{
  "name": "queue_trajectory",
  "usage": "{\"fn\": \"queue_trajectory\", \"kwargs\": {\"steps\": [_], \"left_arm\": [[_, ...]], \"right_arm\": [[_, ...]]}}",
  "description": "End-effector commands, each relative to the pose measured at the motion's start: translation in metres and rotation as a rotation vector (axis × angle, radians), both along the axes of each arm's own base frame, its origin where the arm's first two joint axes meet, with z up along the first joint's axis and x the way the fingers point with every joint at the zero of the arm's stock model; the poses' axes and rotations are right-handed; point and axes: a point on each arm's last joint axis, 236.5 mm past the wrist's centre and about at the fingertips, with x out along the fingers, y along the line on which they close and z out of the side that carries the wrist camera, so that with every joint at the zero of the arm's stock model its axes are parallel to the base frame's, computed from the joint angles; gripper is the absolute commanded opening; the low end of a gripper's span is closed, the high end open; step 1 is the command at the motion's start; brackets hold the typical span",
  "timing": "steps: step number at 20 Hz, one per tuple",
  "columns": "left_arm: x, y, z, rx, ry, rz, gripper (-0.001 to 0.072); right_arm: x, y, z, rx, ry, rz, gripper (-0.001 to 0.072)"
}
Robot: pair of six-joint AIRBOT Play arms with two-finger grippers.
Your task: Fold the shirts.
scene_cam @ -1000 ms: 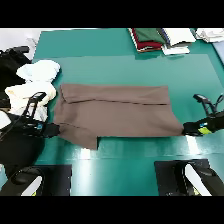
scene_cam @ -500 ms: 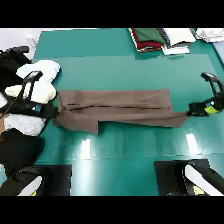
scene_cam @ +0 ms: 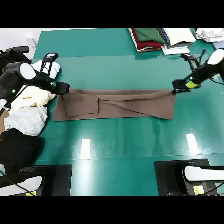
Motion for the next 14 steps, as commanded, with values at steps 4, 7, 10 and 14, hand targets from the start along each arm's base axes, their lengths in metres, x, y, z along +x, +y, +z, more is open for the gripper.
{"fn": "queue_trajectory", "kwargs": {"steps": [4, 7, 10, 14], "left_arm": [[0.017, -0.002, 0.005, -0.009, -0.010, 0.019, 0.0496], [0.016, -0.014, 0.020, -0.063, -0.011, 0.015, 0.0046], [0.012, -0.041, 0.027, -0.191, 0.013, 0.020, 0.0025], [0.009, -0.085, 0.031, -0.235, -0.012, -0.020, 0.0025]], "right_arm": [[0.048, 0.005, 0.018, 0.202, -0.075, -0.026, 0.0424], [0.022, -0.019, 0.004, 0.263, 0.007, -0.062, 0.0541], [-0.006, -0.039, -0.032, 0.360, 0.090, -0.174, 0.0605], [-0.032, -0.031, -0.080, 0.491, 0.149, -0.242, 0.0603]]}}
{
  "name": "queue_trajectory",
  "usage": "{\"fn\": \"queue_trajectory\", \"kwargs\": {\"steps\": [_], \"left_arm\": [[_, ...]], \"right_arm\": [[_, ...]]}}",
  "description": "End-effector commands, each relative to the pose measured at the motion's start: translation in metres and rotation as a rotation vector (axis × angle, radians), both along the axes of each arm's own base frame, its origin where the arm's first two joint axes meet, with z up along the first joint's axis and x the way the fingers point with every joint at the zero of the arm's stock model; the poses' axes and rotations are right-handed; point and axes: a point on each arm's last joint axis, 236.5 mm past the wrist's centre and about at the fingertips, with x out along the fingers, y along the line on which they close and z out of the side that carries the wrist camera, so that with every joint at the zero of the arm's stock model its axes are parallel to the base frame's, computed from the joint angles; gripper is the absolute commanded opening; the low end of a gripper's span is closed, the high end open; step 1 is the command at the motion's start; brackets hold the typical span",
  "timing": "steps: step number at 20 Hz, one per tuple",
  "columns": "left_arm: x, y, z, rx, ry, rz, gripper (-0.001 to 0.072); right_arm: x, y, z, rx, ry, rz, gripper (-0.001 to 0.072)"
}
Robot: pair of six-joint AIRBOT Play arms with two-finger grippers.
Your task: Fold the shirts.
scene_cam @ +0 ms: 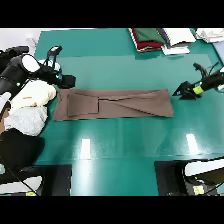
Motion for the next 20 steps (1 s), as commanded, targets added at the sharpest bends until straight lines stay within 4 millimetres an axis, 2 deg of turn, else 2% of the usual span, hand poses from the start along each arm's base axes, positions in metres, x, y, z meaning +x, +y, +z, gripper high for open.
{"fn": "queue_trajectory", "kwargs": {"steps": [1, 2, 3, 5, 7, 8, 9, 11, 14, 17, 20], "left_arm": [[-0.005, -0.047, 0.003, -0.076, -0.002, -0.012, 0.0025], [-0.008, -0.060, -0.001, -0.083, 0.005, -0.022, 0.0025], [-0.011, -0.074, -0.007, -0.091, 0.017, -0.029, 0.0025], [-0.017, -0.099, -0.021, -0.102, 0.044, -0.040, 0.0025], [-0.022, -0.125, -0.038, -0.098, 0.047, -0.080, 0.0025], [-0.020, -0.138, -0.045, -0.103, 0.033, -0.090, 0.0025], [-0.017, -0.147, -0.052, -0.107, 0.027, -0.093, 0.0024], [-0.012, -0.164, -0.065, -0.127, 0.055, -0.098, 0.0025], [0.001, -0.181, -0.080, -0.146, 0.078, -0.104, 0.0025], [0.012, -0.197, -0.093, -0.179, 0.097, -0.112, 0.0025], [0.010, -0.198, -0.111, -0.167, 0.132, -0.117, 0.0025]], "right_arm": [[-0.014, 0.014, -0.031, 0.130, 0.014, -0.040, 0.0593], [-0.012, 0.024, -0.036, 0.154, 0.008, -0.039, 0.0592], [-0.009, 0.031, -0.041, 0.157, 0.008, -0.029, 0.0556], [-0.004, 0.046, -0.048, 0.136, -0.002, 0.005, 0.0354], [0.004, 0.059, -0.044, 0.122, -0.030, 0.049, 0.0187], [0.007, 0.065, -0.036, 0.124, -0.044, 0.078, 0.0043], [0.013, 0.070, -0.024, 0.118, -0.071, 0.102, 0.0018], [0.032, 0.076, 0.019, 0.086, -0.174, 0.140, 0.0017], [0.058, 0.093, 0.109, 0.030, -0.369, 0.153, 0.0017], [0.061, 0.134, 0.181, 0.022, -0.504, 0.214, 0.0017], [0.058, 0.178, 0.226, 0.041, -0.588, 0.286, 0.0017]]}}
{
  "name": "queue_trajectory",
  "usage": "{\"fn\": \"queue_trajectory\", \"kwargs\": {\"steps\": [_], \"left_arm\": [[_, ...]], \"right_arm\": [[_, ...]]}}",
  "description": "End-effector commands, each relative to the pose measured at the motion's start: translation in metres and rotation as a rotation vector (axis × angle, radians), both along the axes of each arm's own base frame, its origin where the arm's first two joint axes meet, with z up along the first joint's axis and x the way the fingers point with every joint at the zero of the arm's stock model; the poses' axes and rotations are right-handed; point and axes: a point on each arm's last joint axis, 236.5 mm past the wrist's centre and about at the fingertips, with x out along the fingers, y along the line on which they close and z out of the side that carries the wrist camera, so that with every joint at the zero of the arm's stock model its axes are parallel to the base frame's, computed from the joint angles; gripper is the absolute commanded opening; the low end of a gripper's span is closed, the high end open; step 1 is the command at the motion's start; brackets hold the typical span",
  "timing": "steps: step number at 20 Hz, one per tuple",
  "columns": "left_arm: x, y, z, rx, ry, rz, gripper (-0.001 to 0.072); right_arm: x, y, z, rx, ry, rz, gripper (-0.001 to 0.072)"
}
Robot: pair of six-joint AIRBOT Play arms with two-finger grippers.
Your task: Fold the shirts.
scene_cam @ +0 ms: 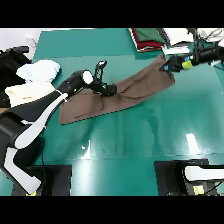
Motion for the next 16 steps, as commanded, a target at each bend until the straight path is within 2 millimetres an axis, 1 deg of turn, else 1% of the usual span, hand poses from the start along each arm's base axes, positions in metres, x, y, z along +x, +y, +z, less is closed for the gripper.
{"fn": "queue_trajectory", "kwargs": {"steps": [1, 3, 6, 7, 8, 9, 11, 12, 14, 15, 16], "left_arm": [[-0.002, -0.007, -0.018, 0.002, 0.032, -0.027, 0.0025], [-0.002, -0.007, -0.019, 0.009, 0.026, -0.043, 0.0025], [-0.001, -0.004, -0.015, 0.023, 0.005, -0.064, 0.0025], [0.000, 0.002, -0.008, 0.033, -0.004, -0.068, 0.0025], [0.006, 0.015, 0.000, 0.063, -0.025, -0.072, 0.0025], [0.015, 0.032, 0.014, 0.095, -0.062, -0.066, 0.0025], [0.038, 0.084, 0.056, 0.178, -0.163, -0.025, 0.0025], [0.047, 0.117, 0.084, 0.211, -0.211, 0.017, 0.0025], [0.059, 0.186, 0.146, 0.253, -0.318, 0.128, 0.0025], [0.061, 0.218, 0.179, 0.260, -0.378, 0.191, 0.0025], [0.059, 0.248, 0.213, 0.263, -0.440, 0.255, 0.0025]], "right_arm": [[-0.006, 0.049, 0.060, 0.020, -0.103, 0.063, 0.0017], [-0.007, 0.072, 0.074, 0.034, -0.118, 0.099, 0.0017], [-0.011, 0.105, 0.083, 0.046, -0.124, 0.164, 0.0017], [-0.012, 0.114, 0.084, 0.053, -0.121, 0.178, 0.0017], [-0.014, 0.126, 0.086, 0.059, -0.122, 0.194, 0.0017], [-0.015, 0.137, 0.087, 0.064, -0.127, 0.214, 0.0017], [-0.022, 0.164, 0.084, 0.084, -0.115, 0.257, 0.0017], [-0.029, 0.186, 0.085, 0.129, -0.102, 0.297, 0.0017], [-0.045, 0.239, 0.086, 0.250, -0.074, 0.374, 0.0017], [-0.051, 0.272, 0.083, 0.296, -0.092, 0.415, 0.0018], [-0.055, 0.303, 0.079, 0.336, -0.118, 0.440, 0.0018]]}}
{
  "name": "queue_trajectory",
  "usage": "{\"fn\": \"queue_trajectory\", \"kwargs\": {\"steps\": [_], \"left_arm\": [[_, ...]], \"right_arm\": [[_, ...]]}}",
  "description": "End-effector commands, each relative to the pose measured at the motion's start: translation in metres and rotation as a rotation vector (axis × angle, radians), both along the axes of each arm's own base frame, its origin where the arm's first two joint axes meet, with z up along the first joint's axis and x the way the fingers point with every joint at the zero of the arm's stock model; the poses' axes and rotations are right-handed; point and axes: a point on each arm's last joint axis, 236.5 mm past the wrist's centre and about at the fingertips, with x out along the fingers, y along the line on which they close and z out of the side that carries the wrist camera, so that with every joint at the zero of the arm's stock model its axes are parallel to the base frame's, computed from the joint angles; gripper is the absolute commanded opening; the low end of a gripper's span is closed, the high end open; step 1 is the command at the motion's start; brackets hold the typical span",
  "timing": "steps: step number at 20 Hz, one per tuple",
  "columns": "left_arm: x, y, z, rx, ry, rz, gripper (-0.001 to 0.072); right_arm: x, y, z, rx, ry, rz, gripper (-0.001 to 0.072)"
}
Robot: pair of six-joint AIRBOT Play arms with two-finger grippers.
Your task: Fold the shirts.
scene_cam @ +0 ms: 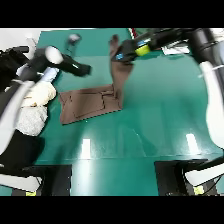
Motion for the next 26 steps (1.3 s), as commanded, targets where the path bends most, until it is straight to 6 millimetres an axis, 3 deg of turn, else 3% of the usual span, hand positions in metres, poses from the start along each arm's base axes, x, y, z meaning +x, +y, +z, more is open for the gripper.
{"fn": "queue_trajectory", "kwargs": {"steps": [1, 2, 3, 4, 6, 8, 12, 13, 14, 15, 17, 20, 26], "left_arm": [[-0.006, 0.110, 0.104, 0.063, -0.208, 0.182, 0.0025], [-0.013, 0.130, 0.129, 0.058, -0.258, 0.223, 0.0025], [-0.020, 0.146, 0.147, 0.056, -0.293, 0.254, 0.0025], [-0.027, 0.154, 0.158, 0.060, -0.314, 0.267, 0.0025], [-0.036, 0.158, 0.167, 0.089, -0.330, 0.257, 0.0025], [-0.040, 0.149, 0.162, 0.091, -0.307, 0.234, 0.0025], [-0.042, 0.108, 0.159, 0.078, -0.305, 0.146, 0.0025], [-0.043, 0.097, 0.159, 0.072, -0.312, 0.124, 0.0025], [-0.042, 0.087, 0.160, 0.067, -0.320, 0.105, 0.0025], [-0.043, 0.077, 0.159, 0.063, -0.322, 0.085, 0.0025], [-0.043, 0.061, 0.154, 0.059, -0.314, 0.050, 0.0025], [-0.042, 0.046, 0.141, 0.066, -0.292, 0.014, 0.0025], [-0.039, 0.044, 0.135, 0.062, -0.275, 0.012, 0.0025]], "right_arm": [[-0.022, 0.109, -0.001, 0.191, -0.032, 0.099, 0.0041], [-0.027, 0.139, -0.006, 0.228, -0.063, 0.114, 0.0213], [-0.031, 0.163, -0.013, 0.241, -0.083, 0.129, 0.0323], [-0.035, 0.175, -0.019, 0.243, -0.080, 0.142, 0.0328], [-0.029, 0.167, -0.031, 0.220, -0.064, 0.126, 0.0328], [-0.002, 0.121, -0.060, 0.076, -0.104, 0.064, 0.0328], [0.027, -0.020, -0.137, -0.210, 0.040, -0.088, 0.0327], [0.031, -0.055, -0.159, -0.254, 0.104, -0.138, 0.0373], [0.032, -0.082, -0.178, -0.262, 0.183, -0.182, 0.0560], [0.029, -0.105, -0.200, -0.275, 0.279, -0.227, 0.0628], [0.019, -0.128, -0.238, -0.292, 0.419, -0.266, 0.0627], [0.015, -0.101, -0.262, -0.176, 0.541, -0.263, 0.0623], [0.022, 0.001, -0.275, -0.065, 0.539, -0.159, 0.0620]]}}
